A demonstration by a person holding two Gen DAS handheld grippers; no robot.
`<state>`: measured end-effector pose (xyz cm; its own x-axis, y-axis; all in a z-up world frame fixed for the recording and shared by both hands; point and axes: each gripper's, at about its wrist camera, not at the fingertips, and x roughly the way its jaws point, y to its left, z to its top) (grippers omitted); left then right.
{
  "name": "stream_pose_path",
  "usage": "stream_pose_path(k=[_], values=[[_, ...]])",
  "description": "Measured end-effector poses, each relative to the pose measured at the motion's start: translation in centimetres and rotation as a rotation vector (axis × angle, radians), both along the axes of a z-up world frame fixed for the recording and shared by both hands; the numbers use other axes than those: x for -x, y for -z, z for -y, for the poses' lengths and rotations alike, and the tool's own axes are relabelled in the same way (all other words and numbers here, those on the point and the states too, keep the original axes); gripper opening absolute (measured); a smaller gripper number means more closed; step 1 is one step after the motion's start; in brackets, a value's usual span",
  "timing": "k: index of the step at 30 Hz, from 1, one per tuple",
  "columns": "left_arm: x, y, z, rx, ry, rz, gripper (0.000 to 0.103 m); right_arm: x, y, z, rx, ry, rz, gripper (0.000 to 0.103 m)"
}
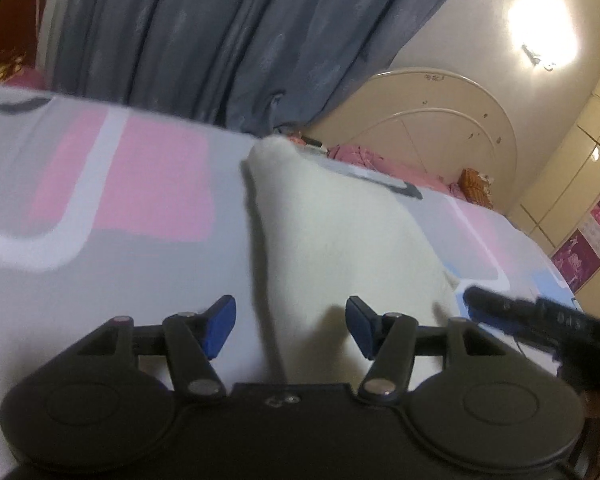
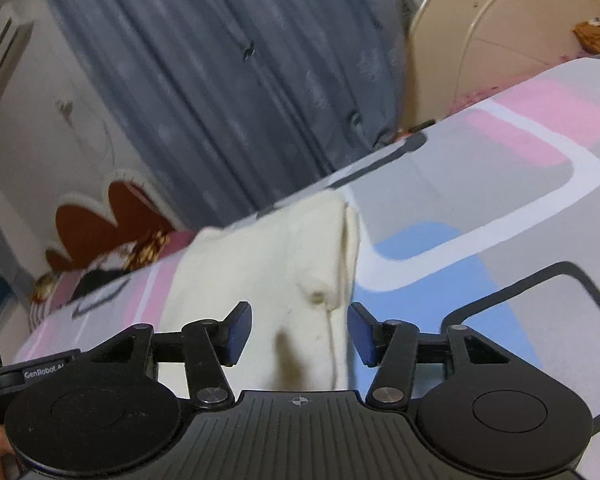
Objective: Fold small clothes
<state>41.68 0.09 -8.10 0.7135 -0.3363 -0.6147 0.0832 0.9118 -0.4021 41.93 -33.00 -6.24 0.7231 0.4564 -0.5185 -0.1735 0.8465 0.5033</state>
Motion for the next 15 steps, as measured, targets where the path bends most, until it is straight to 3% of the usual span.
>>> stream_pose_path(k=[2,4,7,8,9,15], values=[[2.0,-0.2,-0.7,0.033,0.01,-0.009,0.059,0.3,0.1,-0.1,-0.002,0.013,0.011,0.053],[2.7,-0.3,-0.2,0.018,0.025,-0.006,0.059,0.2,0.5,-0.2,-0.012,0.017,0.001,0.053],[2.0,-0.3,0.7,0.022,0.035,-0.005,0.059,-0.1,1.1,-0.8,-0.005,-0.002,-0.023,0.052],[1.8,-0.3,0.9,0.023,0.037,-0.007,0.059,-0.1,1.0,-1.1,-0.001,-0.007,-0.02,0.047],[1.6,-0.3,0.9,0.012,0.037,-0.007,0.059,0.0,0.9,-1.4,0.006,-0.01,-0.019,0.04],[5.0,-0.5,-0.5,-0.041,0.033,0.025,0.059,1.0,0.5,-1.2,0.019,0.003,-0.016,0.039]])
